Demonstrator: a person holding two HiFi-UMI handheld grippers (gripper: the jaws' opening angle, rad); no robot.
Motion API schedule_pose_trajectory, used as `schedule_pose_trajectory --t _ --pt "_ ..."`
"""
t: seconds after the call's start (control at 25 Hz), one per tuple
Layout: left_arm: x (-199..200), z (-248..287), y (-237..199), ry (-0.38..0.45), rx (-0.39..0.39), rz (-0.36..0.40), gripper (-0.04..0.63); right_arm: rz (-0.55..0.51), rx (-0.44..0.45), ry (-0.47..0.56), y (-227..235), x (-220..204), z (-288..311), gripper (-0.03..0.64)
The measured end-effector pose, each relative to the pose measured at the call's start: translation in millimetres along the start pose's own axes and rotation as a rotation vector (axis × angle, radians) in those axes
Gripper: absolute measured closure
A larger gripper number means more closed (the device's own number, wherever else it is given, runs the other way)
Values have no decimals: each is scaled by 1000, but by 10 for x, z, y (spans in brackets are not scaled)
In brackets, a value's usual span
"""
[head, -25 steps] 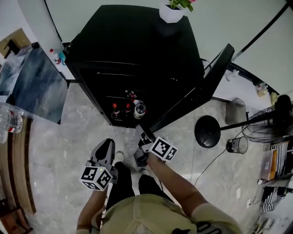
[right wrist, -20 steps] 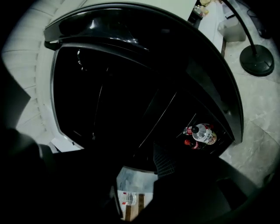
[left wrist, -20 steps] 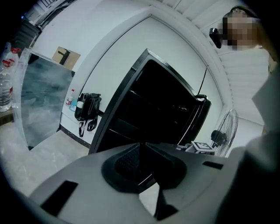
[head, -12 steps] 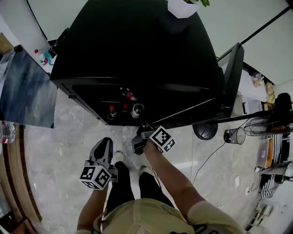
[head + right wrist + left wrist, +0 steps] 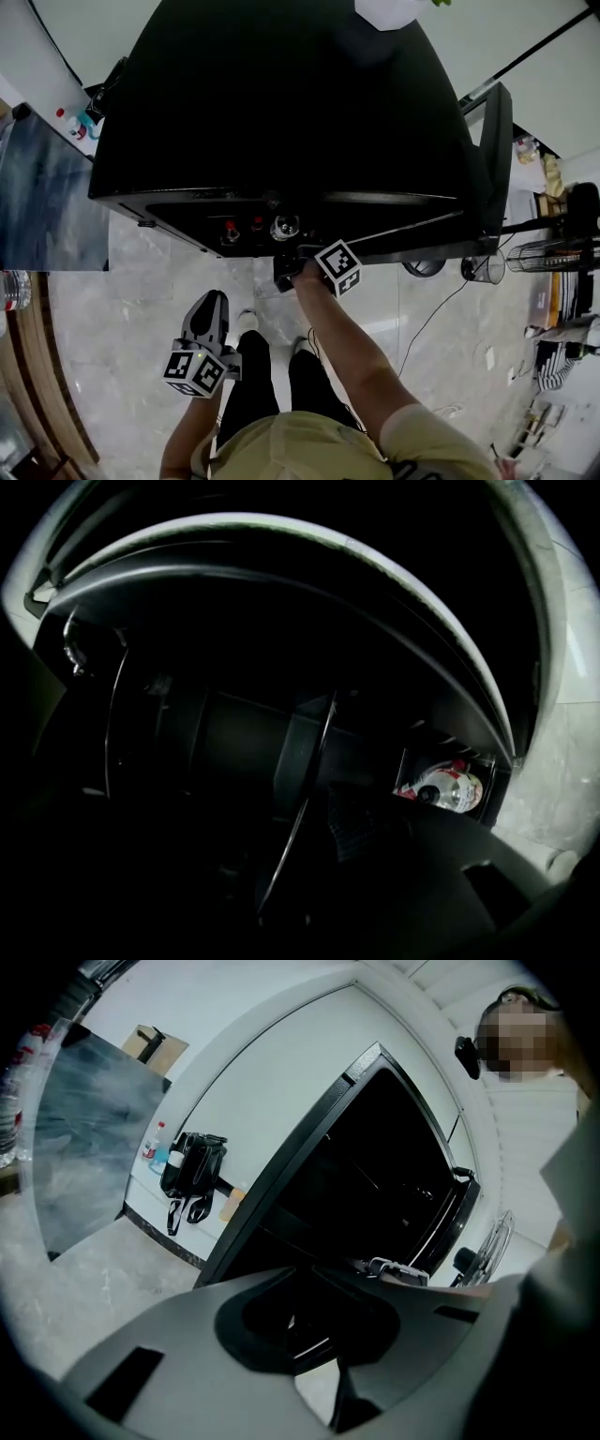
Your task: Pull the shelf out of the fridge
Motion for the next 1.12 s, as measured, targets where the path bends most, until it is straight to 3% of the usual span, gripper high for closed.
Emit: schedule_pose_trajectory --t 0.36,0.44,0.64,1.12 --pt "16 155 -149 10 -5 -63 558 -2 -46 95 38 157 210 460" --pt "5 177 -154 2 -15 -65 557 1 -63 105 67 184 218 492" --pt "-64 202 -201 -14 -17 -99 551 26 -44 104 66 207 223 549" --pt "-64 376 -118 39 -27 -250 502 73 -12 82 96 144 21 560"
Point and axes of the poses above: the fingertips, and each gripper's own axes: z forward along the fingers, y to its right, x out of its top, the point moved 4 cm from there along -z, backward along the fingers, and after that the axes turned 6 degrees about y, right-handed, at the moved point
